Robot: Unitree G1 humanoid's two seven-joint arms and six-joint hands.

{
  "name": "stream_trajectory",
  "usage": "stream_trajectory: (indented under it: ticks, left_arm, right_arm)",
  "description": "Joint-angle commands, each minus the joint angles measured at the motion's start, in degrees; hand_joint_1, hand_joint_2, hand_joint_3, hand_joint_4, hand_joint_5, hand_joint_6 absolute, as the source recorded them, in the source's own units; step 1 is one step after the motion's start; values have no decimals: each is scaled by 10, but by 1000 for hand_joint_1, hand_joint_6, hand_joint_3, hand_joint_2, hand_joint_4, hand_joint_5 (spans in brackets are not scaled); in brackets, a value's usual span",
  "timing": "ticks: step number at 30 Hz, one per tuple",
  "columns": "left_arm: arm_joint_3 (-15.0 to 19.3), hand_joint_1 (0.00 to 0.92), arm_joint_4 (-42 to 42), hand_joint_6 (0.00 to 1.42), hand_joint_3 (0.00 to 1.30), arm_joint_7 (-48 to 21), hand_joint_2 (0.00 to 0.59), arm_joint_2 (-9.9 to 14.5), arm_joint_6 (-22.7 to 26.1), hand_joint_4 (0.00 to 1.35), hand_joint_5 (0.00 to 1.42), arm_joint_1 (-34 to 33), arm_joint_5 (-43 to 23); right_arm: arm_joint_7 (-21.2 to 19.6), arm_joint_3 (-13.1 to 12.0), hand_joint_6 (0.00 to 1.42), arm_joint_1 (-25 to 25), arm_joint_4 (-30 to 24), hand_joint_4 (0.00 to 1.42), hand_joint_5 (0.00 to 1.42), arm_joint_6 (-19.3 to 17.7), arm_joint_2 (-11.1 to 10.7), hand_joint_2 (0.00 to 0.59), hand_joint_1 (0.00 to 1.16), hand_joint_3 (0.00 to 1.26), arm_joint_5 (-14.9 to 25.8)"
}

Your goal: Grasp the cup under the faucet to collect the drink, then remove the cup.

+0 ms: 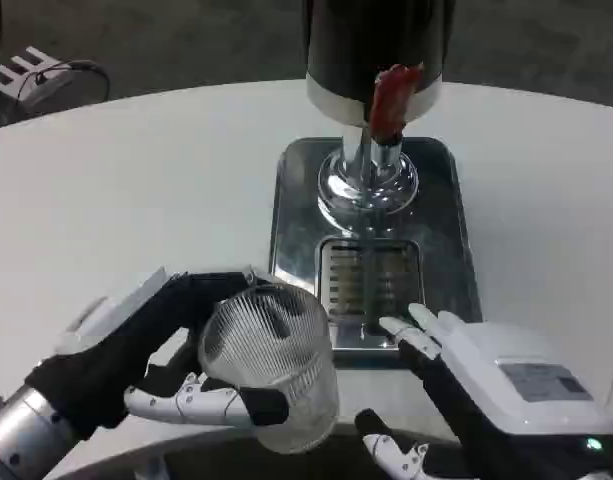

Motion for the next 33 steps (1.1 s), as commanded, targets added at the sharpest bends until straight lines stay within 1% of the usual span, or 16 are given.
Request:
stream_trajectory:
  ticks: [1, 8, 17, 29, 33]
  left_arm:
    - [-1, 505, -5, 1335, 1030, -2, 0, -4, -4, 1119, 1287, 5, -11]
    - [-2, 505, 4, 1335, 1030, -2, 0, -5, -4, 1119, 1287, 1, -11]
    - [-5, 505, 20, 1333, 1030, 1, 0, -11, -2, 1119, 1287, -11, -7]
    - [-16, 505, 54, 1333, 1030, 19, 0, -38, 5, 1122, 1287, -45, 19]
    - [-18, 505, 70, 1333, 1030, 42, 0, -51, 11, 1122, 1287, -60, 41]
  right_arm:
    - [4, -1, 80, -1, 3, 30, 39, -5, 6, 446, 368, 134, -4]
    - [2, -3, 80, -5, 8, 32, 39, -4, 11, 446, 368, 134, -3]
    - [1, -8, 80, -6, 2, 32, 44, -3, 23, 446, 368, 134, -16]
    - [1, 5, 80, 20, -20, 34, 49, -10, 47, 446, 368, 134, -34]
    - [-1, 1, 80, 32, -30, 39, 50, -12, 49, 446, 368, 134, -34]
